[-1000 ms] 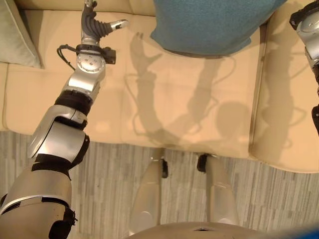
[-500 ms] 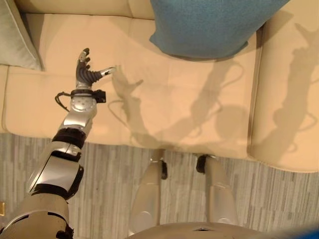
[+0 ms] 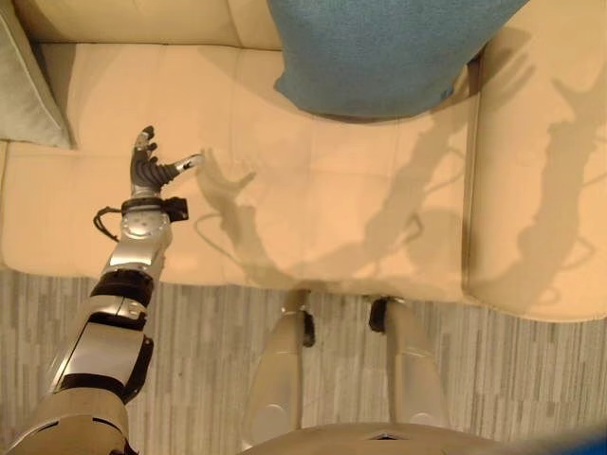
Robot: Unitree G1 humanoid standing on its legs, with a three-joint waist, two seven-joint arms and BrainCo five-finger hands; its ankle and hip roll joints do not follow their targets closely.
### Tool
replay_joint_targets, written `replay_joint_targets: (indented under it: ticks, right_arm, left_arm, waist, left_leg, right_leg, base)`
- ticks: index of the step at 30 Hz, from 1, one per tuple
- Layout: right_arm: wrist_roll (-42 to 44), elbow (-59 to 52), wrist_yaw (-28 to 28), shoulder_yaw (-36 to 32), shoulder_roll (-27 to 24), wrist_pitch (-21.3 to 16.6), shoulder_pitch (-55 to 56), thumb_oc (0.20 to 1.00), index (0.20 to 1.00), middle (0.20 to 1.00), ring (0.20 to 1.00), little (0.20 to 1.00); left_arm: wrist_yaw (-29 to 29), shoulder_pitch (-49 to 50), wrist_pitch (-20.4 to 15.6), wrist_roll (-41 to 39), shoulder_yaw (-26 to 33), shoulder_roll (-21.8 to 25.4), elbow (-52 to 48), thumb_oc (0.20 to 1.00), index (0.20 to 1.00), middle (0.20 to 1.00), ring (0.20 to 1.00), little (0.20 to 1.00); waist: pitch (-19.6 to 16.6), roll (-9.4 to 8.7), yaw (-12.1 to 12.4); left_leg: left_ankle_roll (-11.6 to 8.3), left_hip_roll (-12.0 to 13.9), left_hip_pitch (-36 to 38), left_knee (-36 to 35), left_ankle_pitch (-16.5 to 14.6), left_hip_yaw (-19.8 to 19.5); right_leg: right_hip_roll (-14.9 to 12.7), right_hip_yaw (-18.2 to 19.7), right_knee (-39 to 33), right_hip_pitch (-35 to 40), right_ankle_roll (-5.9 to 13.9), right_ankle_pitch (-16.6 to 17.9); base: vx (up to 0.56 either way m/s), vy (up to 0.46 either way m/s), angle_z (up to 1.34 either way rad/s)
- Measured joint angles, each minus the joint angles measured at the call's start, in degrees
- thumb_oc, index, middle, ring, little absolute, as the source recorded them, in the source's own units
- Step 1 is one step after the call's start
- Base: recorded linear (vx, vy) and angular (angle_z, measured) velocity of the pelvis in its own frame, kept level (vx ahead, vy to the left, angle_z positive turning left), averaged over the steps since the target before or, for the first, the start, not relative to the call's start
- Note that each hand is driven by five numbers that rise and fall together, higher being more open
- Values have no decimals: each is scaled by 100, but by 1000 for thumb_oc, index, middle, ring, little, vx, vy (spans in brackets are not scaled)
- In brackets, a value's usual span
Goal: Pick up all the scattered cushions and arrange them neatly on the sofa.
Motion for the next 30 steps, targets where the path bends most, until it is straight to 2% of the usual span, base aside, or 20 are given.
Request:
replay_joint_targets:
  ticks: [2, 3, 6, 7, 8, 9, 10, 12, 14, 15, 17, 18, 20, 22, 23, 27, 30]
  right_arm:
    - [-55, -212, 69, -167, 8, -24, 430, 1000, 1000, 1000, 1000, 1000]
    - [-144, -687, 156, -724, 13, -106, 1330, 1000, 1000, 1000, 1000, 1000]
    - [-225, -922, 287, -979, 103, -99, 2236, 1000, 1000, 1000, 1000, 1000]
    - [-251, -948, 381, -1144, 113, -107, 2672, 1000, 1000, 1000, 1000, 1000]
    - [-305, -1142, 430, -1392, 201, -112, 3116, 1000, 1000, 1000, 1000, 1000]
    - [-375, -1513, 511, -1989, 547, -183, 3748, 1000, 1000, 1000, 1000, 1000]
    - [-390, -1416, 619, -1930, 699, -150, 4015, 1000, 1000, 1000, 1000, 1000]
    - [-457, -1393, 761, -1955, 823, -115, 4709, 1000, 1000, 1000, 1000, 1000]
    - [-585, -1546, 879, -2400, 1185, -154, 5168, 1000, 1000, 1000, 1000, 1000]
    - [-665, -1372, 1044, -2268, 1405, -153, 5469, 1000, 1000, 1000, 1000, 1000]
    - [-671, -1166, 1168, -2141, 1542, -157, 5676, 1000, 1000, 1000, 1000, 1000]
    - [-689, -887, 1285, -2101, 1709, -164, 5834, 1000, 1000, 1000, 1000, 1000]
    - [-823, -539, 1460, -1948, 1812, -157, 5974, 1000, 1000, 1000, 1000, 1000]
    - [-912, -244, 1644, -1821, 1959, -122, 6189, 1000, 1000, 1000, 1000, 1000]
    - [-1014, 38, 1757, -1779, 2186, -107, 6268, 1000, 1000, 1000, 1000, 1000]
    - [-1124, 309, 1963, -1697, 2414, -103, 6525, 1000, 1000, 1000, 1000, 1000]
    - [-1232, 1096, 2032, -1693, 2741, -121, 6577, 1000, 1000, 1000, 1000, 1000]
  left_arm:
    - [-3, 115, 23, 5, 79, -3, -10, 1000, 1000, 1000, 1000, 1000]
    - [-32, 390, 34, 53, 252, -39, -197, 1000, 1000, 1000, 1000, 1000]
    - [-105, 891, 43, 97, 490, -109, -261, 1000, 1000, 1000, 1000, 1000]
    - [-165, 1174, 119, 109, 497, -110, -253, 1000, 1000, 1000, 1000, 1000]
    - [-193, 1330, 146, 126, 583, -151, -334, 1000, 1000, 1000, 1000, 1000]
    - [-250, 1650, 149, 204, 881, -312, -533, 1000, 1000, 1000, 1000, 1000]
    - [-282, 1909, 201, 281, 839, -352, -497, 1000, 1000, 1000, 1000, 1000]
    - [-407, 2386, 281, 348, 835, -523, -494, 1000, 1000, 1000, 1000, 1000]
    - [-474, 2679, 288, 512, 1224, -875, -450, 1000, 1000, 1000, 1000, 1000]
    - [-568, 2945, 404, 581, 1096, -1038, -305, 1000, 1000, 1000, 1000, 1000]
    - [-677, 3233, 481, 742, 1050, -1200, -116, 1000, 1000, 1000, 1000, 1000]
    - [-761, 3335, 516, 772, 1079, -1450, 293, 1000, 1000, 1000, 1000, 1000]
    - [-867, 3444, 613, 777, 1119, -1692, 709, 1000, 1000, 1000, 1000, 1000]
    - [-924, 3607, 756, 799, 1135, -1928, 1072, 1000, 1000, 1000, 1000, 1000]
    - [-1018, 3649, 840, 1006, 1160, -2070, 1456, 1000, 1000, 1000, 1000, 1000]
    - [-1141, 3954, 934, 1246, 1080, -2220, 1820, 1000, 1000, 1000, 1000, 1000]
    - [-1174, 3986, 1040, 1760, 985, -2244, 2257, 1000, 1000, 1000, 1000, 1000]
  waist:
    - [0, -1, -13]
    - [0, -2, 2]
    - [-12, 2, -14]
    - [-113, 13, -29]
    - [-166, 3, -36]
    - [-167, 1, -42]
    - [-182, 17, -54]
    - [-491, 77, -81]
    - [-547, 163, -130]
    - [-705, 181, -141]
    - [-949, 210, -142]
    - [-1071, 270, -168]
    - [-1143, 323, -172]
    - [-1218, 358, -175]
    - [-1272, 335, -193]
    - [-1460, 316, -207]
    - [-1514, 287, -187]
  left_leg:
    - [-25, 2, 91, -10, -46, 10]
    - [-50, 18, 303, -105, -64, 15]
    - [-41, 24, 678, -203, -82, 28]
    - [-30, 38, 766, -188, -195, 42]
    - [-41, 51, 841, -212, -208, 44]
    - [-53, 74, 1143, -336, -191, 35]
    - [-67, 83, 1391, -398, -196, 34]
    - [-39, 89, 1506, -391, -291, 40]
    - [-52, 116, 1865, -517, -274, 13]
    - [-54, 140, 2090, -546, -337, 7]
    - [-67, 152, 2136, -562, -397, 23]
    - [-68, 162, 2227, -572, -400, 27]
    - [-70, 170, 2367, -591, -405, 28]
    - [-98, 203, 2526, -573, -509, 43]
    - [-162, 252, 2728, -598, -647, 144]
    - [-170, 302, 2892, -583, -654, 168]
    - [-171, 356, 3057, -531, -654, 169]
  right_leg:
    - [4, 9, -13, 84, 0, -9]
    - [33, 1, -81, 285, 20, -28]
    - [47, -3, -149, 641, 74, -77]
    - [60, 11, -175, 752, 94, -117]
    - [75, 6, -203, 825, 86, -131]
    - [111, -48, -318, 1135, 51, -123]
    - [129, -48, -379, 1379, 67, -138]
    - [131, -54, -430, 1526, 142, -193]
    - [160, -154, -600, 1946, 111, -163]
    - [190, -155, -680, 2192, 138, -214]
    - [203, -158, -724, 2256, 118, -238]
    - [214, -176, -771, 2371, 132, -225]
    - [222, -191, -814, 2529, 136, -220]
    - [253, -212, -939, 2764, 124, -228]
    - [277, -253, -1099, 3003, 118, -216]
    - [331, -257, -1142, 3205, 84, -238]
    - [391, -230, -1128, 3410, 41, -266]
  base:
    - [17, -19, -5]
    - [19, -22, -3]
    - [54, -16, -6]
    - [106, -18, -6]
    - [89, -17, -2]
    - [0, 0, 0]
    - [43, -9, -4]
    - [81, -7, -1]
    - [55, -4, 7]
    - [40, -7, 2]
    - [2, -5, -2]
    - [0, 0, 0]
    - [0, -18, 1]
    - [-2, -45, 5]
    - [6, -38, 9]
    - [-8, -78, 3]
    - [-37, -102, 1]
